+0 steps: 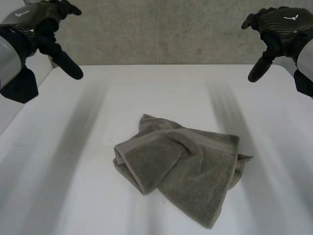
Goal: Fold the towel.
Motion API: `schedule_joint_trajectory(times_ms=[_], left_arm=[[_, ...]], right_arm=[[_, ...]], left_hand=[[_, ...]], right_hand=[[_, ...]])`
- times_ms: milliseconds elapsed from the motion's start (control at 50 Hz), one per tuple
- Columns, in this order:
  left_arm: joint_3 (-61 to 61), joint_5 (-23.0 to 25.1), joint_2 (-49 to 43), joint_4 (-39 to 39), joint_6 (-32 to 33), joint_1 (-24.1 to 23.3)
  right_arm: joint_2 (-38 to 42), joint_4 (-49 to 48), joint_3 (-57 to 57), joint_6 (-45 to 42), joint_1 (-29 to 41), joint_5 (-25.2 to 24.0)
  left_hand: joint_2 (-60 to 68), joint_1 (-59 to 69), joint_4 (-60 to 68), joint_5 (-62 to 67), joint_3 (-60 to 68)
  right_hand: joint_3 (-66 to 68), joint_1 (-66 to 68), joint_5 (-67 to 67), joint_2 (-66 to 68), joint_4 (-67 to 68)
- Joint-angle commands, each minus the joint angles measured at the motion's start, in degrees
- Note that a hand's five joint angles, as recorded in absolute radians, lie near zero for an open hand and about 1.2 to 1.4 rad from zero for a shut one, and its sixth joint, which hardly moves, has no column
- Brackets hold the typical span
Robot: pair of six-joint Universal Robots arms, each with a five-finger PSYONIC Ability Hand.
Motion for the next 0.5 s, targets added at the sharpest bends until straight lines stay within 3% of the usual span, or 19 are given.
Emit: schedule_joint_trajectory(times_ms=[20, 500], left_arm=[[-0.73, -2.16, 0.12, 0.13, 0.05, -2.8], [-1.08, -3.4, 0.21, -0.05, 0.31, -4.91]], right_arm=[[-0.39, 1.75, -0.37, 0.83, -0.55, 0.01], [-0.21, 2.63, 0.33, 0.56, -0.11, -0.08]], left_hand=[[1.2, 0.82, 1.2, -0.61, 1.14], [0.87, 0.48, 0.87, -0.94, 0.8]], right_hand=[[-4.4, -3.45, -3.64, -4.56, -5.18], [-4.4, -3.45, -3.64, -4.56, -5.18]])
